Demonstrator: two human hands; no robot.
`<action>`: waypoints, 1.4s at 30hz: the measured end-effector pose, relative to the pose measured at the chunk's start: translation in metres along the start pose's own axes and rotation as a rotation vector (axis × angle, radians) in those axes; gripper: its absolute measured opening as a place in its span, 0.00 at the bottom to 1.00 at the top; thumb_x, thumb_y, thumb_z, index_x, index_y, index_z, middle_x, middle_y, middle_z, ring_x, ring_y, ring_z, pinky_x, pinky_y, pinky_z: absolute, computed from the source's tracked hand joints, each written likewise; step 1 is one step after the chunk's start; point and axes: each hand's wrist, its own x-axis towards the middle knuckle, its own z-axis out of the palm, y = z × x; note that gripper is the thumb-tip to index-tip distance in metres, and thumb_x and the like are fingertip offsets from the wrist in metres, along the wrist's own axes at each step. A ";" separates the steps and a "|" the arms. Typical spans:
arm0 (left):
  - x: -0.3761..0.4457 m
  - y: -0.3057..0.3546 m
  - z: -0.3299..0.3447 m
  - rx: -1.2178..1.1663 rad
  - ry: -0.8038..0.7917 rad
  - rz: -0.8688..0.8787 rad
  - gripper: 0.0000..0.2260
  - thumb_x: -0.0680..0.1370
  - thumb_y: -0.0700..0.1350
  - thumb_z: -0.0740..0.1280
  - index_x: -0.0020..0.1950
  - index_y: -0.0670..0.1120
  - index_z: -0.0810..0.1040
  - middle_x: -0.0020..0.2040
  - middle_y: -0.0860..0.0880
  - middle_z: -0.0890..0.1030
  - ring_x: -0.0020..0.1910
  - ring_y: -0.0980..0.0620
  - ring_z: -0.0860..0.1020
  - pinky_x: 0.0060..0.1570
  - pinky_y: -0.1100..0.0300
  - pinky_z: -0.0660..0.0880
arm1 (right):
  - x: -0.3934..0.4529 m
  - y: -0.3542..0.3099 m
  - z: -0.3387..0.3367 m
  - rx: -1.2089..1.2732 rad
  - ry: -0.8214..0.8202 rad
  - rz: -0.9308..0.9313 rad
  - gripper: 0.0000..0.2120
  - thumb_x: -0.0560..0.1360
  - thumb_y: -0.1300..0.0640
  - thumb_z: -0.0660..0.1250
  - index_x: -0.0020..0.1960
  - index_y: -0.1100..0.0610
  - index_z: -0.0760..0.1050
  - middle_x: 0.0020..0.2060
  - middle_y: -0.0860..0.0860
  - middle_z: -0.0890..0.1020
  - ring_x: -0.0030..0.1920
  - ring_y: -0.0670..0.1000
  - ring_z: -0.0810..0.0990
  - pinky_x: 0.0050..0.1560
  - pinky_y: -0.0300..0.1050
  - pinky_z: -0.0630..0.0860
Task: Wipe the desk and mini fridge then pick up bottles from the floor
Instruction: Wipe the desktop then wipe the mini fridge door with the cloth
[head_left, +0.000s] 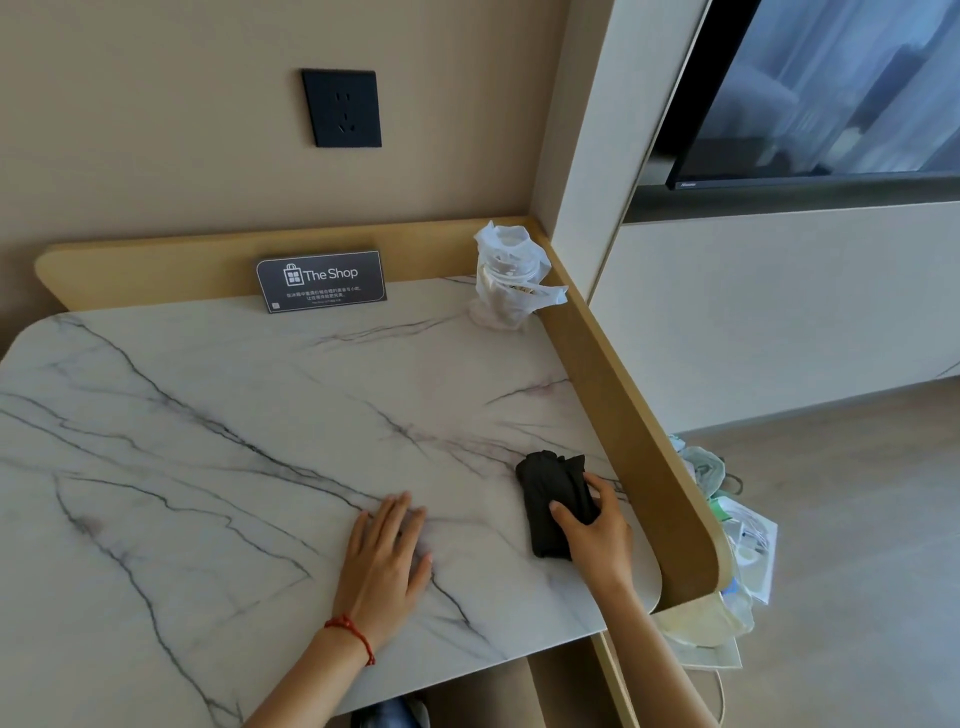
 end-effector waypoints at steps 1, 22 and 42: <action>-0.001 0.001 0.000 -0.002 0.013 -0.005 0.27 0.80 0.57 0.42 0.62 0.43 0.73 0.63 0.40 0.75 0.64 0.46 0.66 0.63 0.50 0.59 | -0.001 0.001 -0.001 0.023 -0.001 0.000 0.25 0.72 0.56 0.71 0.66 0.51 0.68 0.61 0.54 0.75 0.60 0.55 0.74 0.56 0.48 0.74; -0.123 0.042 -0.018 -0.028 0.191 -0.255 0.27 0.80 0.58 0.45 0.64 0.42 0.71 0.63 0.40 0.75 0.65 0.48 0.63 0.60 0.42 0.66 | -0.091 0.038 -0.017 0.351 -0.110 -0.054 0.18 0.71 0.59 0.71 0.59 0.49 0.72 0.49 0.49 0.80 0.49 0.48 0.80 0.44 0.45 0.80; -0.247 -0.028 0.007 -0.083 0.129 -0.140 0.25 0.80 0.56 0.47 0.64 0.41 0.72 0.63 0.41 0.75 0.64 0.42 0.72 0.62 0.42 0.68 | -0.252 0.084 0.040 0.381 -0.025 -0.045 0.23 0.73 0.63 0.69 0.65 0.53 0.65 0.49 0.51 0.79 0.49 0.46 0.80 0.34 0.32 0.78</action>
